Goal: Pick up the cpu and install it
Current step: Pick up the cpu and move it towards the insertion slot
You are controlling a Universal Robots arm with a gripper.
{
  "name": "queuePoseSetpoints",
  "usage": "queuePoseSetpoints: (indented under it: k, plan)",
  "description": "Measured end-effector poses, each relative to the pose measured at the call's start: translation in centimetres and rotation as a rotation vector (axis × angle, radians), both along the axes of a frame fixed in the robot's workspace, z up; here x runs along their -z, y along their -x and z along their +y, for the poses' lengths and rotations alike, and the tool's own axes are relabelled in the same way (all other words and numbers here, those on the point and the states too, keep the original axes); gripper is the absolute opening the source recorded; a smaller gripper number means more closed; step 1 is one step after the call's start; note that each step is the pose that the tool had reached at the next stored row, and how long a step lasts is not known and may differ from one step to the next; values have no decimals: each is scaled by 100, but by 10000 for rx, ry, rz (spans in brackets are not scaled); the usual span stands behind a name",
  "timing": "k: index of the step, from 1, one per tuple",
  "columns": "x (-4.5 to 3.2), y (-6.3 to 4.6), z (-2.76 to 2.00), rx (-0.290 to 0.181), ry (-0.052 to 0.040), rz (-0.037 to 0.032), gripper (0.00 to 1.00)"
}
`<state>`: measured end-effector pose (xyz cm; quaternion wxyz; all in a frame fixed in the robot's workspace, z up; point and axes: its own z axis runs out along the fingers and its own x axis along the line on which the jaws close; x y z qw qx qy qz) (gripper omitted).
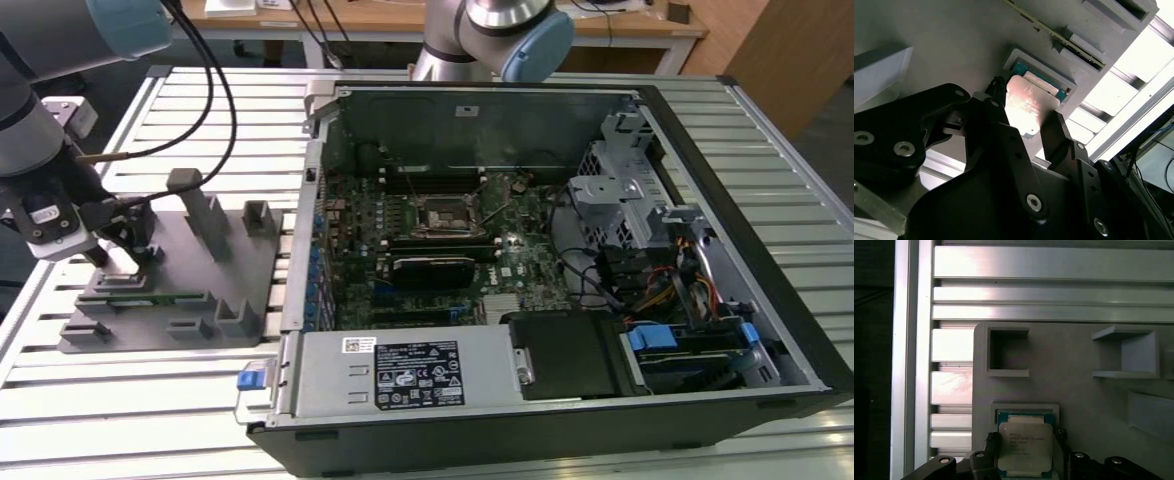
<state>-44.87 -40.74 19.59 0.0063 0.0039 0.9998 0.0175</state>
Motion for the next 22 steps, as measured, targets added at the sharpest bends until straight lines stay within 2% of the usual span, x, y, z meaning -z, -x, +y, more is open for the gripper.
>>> queuePoseSetpoints:
  k: [22]
  plan:
    - [-106,0,0,-1,-11,-6,52]
